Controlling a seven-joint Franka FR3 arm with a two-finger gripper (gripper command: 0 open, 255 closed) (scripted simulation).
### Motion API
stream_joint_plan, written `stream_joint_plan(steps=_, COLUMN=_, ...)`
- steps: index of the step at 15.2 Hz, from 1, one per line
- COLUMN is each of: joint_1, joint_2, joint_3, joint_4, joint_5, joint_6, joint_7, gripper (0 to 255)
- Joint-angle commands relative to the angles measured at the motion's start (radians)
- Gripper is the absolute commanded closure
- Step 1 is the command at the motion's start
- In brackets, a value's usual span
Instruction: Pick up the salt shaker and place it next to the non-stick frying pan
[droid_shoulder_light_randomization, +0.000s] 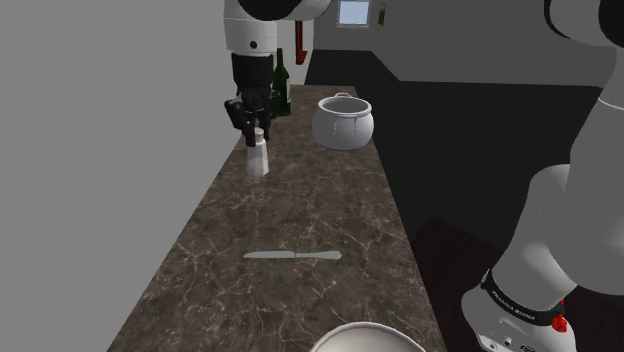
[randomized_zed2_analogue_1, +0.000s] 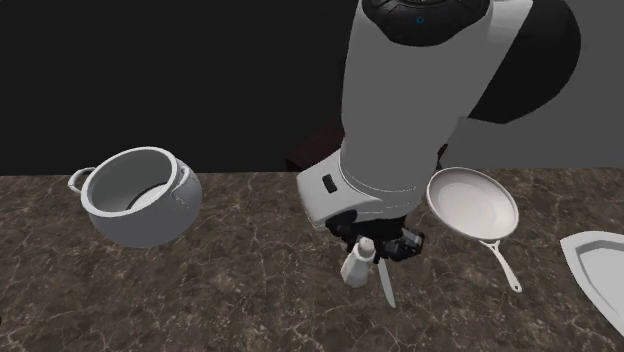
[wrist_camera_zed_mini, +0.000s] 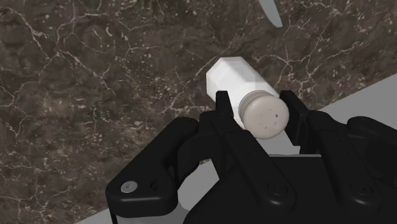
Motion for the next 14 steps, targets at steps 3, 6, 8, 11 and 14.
stream_joint_plan(steps=3, joint_1=0.051, joint_2=0.018, joint_3=0.04, joint_4=0.027, joint_5=-0.009, joint_6=-0.002, joint_7=0.094, gripper=255)
stream_joint_plan(steps=6, joint_1=0.09, joint_2=0.04, joint_3=0.069, joint_4=0.053, joint_5=-0.018, joint_6=-0.003, joint_7=0.164, gripper=255)
stream_joint_plan(steps=8, joint_1=0.117, joint_2=0.059, joint_3=0.088, joint_4=0.077, joint_5=-0.026, joint_6=-0.005, joint_7=0.211, gripper=255)
stream_joint_plan(steps=11, joint_1=0.16, joint_2=0.096, joint_3=0.115, joint_4=0.124, joint_5=-0.04, joint_6=-0.013, joint_7=0.281, gripper=255)
stream_joint_plan(steps=14, joint_1=0.204, joint_2=0.142, joint_3=0.139, joint_4=0.185, joint_5=-0.058, joint_6=-0.025, joint_7=0.35, gripper=255)
